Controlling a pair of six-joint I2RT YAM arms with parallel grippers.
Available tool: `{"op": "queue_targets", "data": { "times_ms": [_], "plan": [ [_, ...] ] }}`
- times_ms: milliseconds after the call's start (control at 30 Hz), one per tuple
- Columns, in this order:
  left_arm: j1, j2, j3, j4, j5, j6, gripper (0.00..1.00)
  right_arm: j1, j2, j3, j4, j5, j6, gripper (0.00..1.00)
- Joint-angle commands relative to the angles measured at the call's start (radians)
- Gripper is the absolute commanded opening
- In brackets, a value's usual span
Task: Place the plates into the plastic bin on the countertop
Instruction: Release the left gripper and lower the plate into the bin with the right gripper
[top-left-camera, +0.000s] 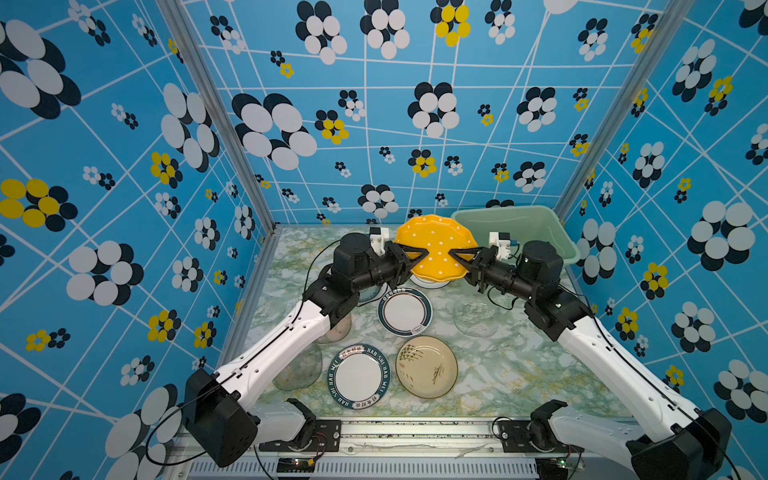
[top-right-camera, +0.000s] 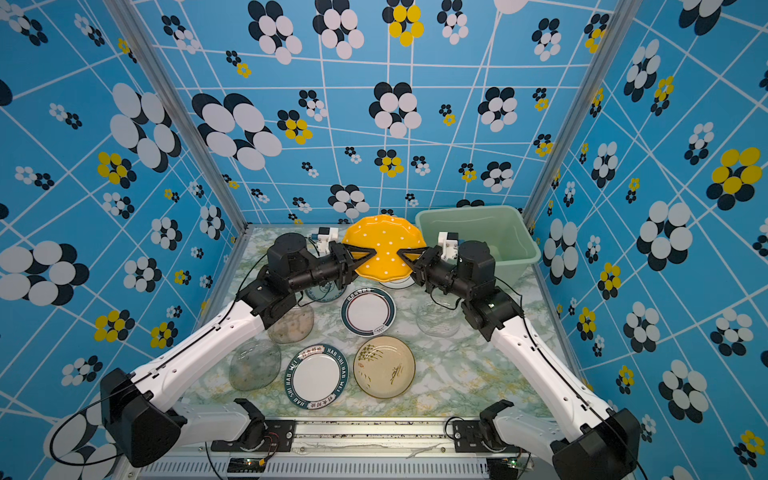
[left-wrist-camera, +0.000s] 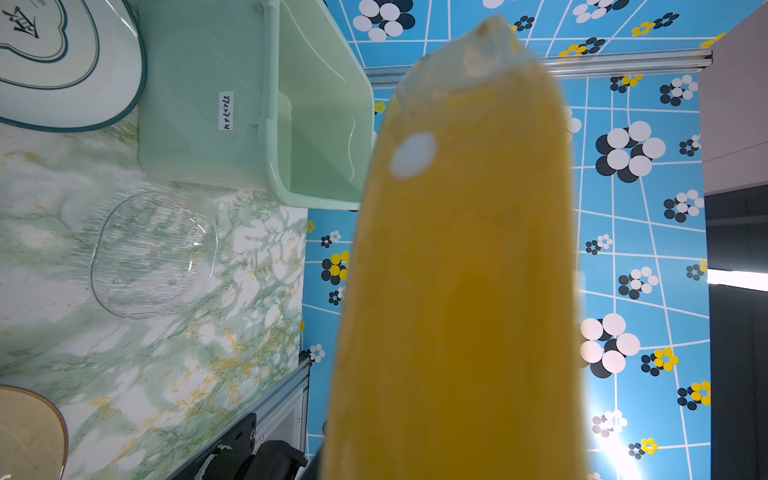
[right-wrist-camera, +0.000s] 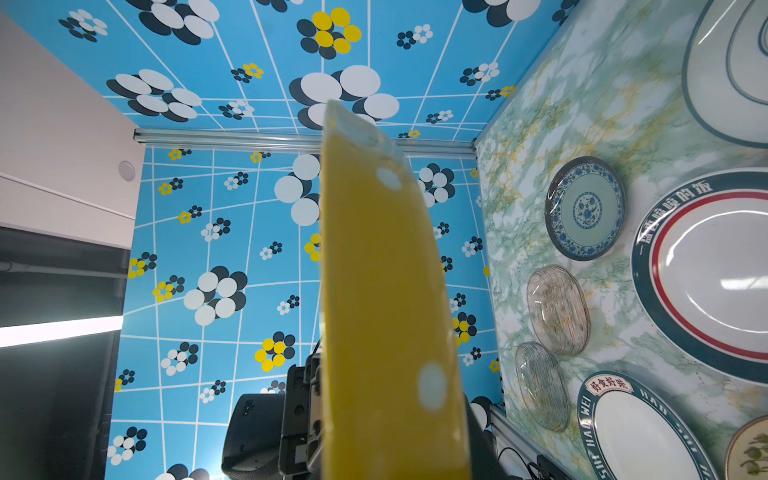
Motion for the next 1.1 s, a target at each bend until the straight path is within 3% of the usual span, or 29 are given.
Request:
{"op": "queue_targets", "data": {
  "times_ms": [0, 100, 233, 400, 600, 1067],
  "plan": [
    [-0.033, 0.008, 0.023, 0.130, 0.032, -0.051, 0.09, 0.013, 0.005, 0.009, 0.077, -0.004, -0.096, 0.12],
    [-0.031, 0.008, 0.022, 0.124, 0.027, -0.040, 0.24, 0.005, 0.018, 0.055, -0.016, -0.011, -0.152, 0.08],
    [-0.028, -0.014, 0.036, 0.070, -0.010, 0.001, 0.55, -0.034, 0.033, 0.119, -0.134, -0.027, -0.214, 0.05],
    [-0.016, -0.037, 0.069, -0.020, -0.047, 0.065, 0.78, -0.117, 0.030, 0.134, -0.165, -0.072, -0.231, 0.03],
    [-0.002, -0.053, 0.087, -0.113, -0.076, 0.126, 0.89, -0.231, 0.046, 0.178, -0.229, -0.142, -0.271, 0.00],
    [0.021, -0.028, 0.211, -0.324, -0.071, 0.387, 0.95, -0.520, 0.245, 0.395, -0.422, -0.294, -0.528, 0.00]
  ]
}}
